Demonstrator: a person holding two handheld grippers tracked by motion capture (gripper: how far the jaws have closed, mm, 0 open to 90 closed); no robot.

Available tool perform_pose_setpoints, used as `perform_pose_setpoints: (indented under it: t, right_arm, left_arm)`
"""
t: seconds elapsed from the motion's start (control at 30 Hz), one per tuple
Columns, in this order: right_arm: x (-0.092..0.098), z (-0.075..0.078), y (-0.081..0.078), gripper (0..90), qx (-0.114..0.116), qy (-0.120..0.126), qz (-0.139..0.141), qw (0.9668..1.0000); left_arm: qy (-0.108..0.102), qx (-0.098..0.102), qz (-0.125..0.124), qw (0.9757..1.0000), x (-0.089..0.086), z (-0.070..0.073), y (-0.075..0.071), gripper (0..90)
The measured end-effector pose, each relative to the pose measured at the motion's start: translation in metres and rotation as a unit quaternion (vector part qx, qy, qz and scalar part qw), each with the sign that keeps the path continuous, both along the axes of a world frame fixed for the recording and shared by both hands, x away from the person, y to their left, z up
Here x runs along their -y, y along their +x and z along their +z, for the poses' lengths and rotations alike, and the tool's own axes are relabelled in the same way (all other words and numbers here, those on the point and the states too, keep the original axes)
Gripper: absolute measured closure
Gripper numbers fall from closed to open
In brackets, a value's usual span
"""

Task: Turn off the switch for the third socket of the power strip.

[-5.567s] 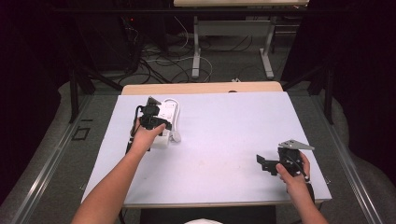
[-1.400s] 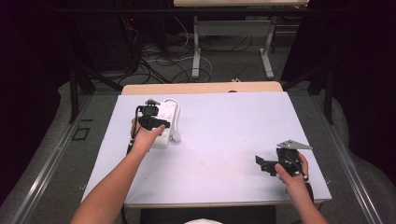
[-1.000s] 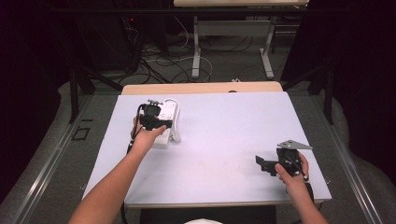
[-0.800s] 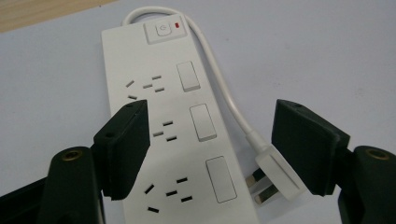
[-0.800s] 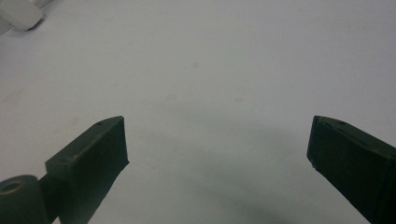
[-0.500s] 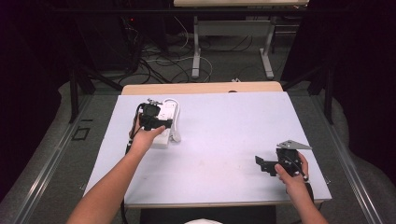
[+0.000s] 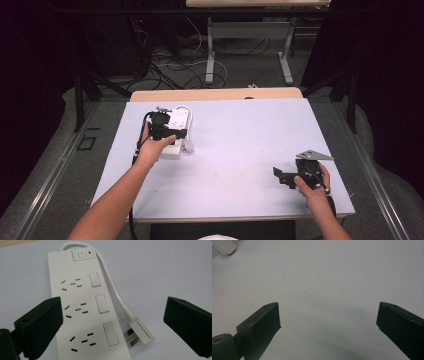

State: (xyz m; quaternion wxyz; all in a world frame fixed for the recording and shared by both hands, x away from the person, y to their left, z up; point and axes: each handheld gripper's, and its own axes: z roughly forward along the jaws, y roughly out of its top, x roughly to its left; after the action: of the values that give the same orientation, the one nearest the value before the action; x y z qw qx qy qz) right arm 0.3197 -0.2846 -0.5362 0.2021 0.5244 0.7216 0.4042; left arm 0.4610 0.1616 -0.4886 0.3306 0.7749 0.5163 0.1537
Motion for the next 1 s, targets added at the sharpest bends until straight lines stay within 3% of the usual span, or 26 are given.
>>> perform_pose_setpoints:
  t: [0.4, 0.63, 1.0]
  right_arm:
    - [0.0, 0.0, 0.0, 4.5, 0.001, -0.001, 0.0, 1.0]
    - [0.0, 0.0, 0.0, 4.5, 0.001, 0.0, -0.001, 1.0]
    - [-0.001, 0.001, -0.001, 4.5, -0.001, 0.004, -0.003, 1.0]
  left_arm:
    - [-0.032, 0.015, -0.017, 0.9992, -0.003, 0.018, -0.015, 0.1]
    - [-0.035, 0.03, -0.033, 0.9984, -0.007, 0.03, -0.026, 0.1]
    - [-0.056, 0.054, -0.048, 0.9958, -0.017, 0.041, -0.05, 0.1]
